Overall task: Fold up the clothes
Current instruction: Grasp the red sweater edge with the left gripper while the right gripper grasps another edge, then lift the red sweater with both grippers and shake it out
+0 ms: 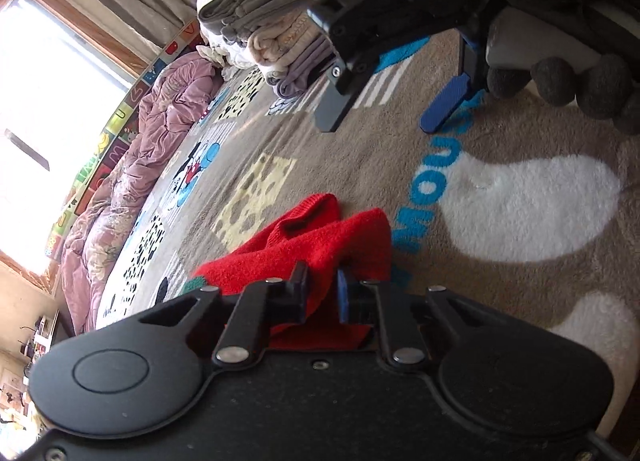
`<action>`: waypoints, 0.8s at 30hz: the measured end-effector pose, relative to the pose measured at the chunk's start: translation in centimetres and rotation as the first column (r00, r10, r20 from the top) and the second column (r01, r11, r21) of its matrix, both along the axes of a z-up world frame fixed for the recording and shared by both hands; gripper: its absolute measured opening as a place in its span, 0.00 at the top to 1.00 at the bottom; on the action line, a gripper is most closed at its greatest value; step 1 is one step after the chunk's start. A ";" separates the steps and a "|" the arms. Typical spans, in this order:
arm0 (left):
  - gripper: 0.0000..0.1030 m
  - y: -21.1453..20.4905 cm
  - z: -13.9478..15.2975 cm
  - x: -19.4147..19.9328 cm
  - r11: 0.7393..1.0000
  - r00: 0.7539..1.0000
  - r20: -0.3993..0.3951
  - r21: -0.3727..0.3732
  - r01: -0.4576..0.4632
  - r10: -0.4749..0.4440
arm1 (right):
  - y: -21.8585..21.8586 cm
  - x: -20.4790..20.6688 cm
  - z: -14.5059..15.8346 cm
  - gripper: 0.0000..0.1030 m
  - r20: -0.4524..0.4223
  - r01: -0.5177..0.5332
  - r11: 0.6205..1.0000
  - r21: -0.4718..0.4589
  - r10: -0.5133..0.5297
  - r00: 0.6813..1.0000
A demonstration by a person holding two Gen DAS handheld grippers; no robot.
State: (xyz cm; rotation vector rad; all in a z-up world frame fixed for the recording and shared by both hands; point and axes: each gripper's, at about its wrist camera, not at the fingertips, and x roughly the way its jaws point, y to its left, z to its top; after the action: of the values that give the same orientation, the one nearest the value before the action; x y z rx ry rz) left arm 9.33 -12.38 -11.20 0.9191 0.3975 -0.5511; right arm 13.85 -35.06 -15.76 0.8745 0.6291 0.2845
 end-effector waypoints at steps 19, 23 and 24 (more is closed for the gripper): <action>0.95 12.8 8.5 -4.3 0.823 0.935 -0.038 -0.462 -0.330 0.354 | 15.0 -4.6 4.3 0.23 0.243 -0.128 0.644 -0.754 0.455 0.857; 0.95 14.0 8.5 -5.1 0.814 0.929 -0.037 -0.471 -0.340 0.367 | 17.0 -5.1 4.6 0.34 0.290 -0.059 0.590 -0.805 0.479 0.829; 0.95 14.4 8.6 -5.3 0.809 0.928 -0.039 -0.478 -0.342 0.370 | 17.4 -5.2 4.6 0.34 0.296 -0.042 0.572 -0.819 0.483 0.824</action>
State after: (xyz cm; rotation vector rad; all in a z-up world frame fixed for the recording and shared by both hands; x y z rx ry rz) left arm 4.04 2.03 -2.62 0.3619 0.3498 -0.2524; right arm 8.69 -17.67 -11.15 -0.1982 0.3275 0.4483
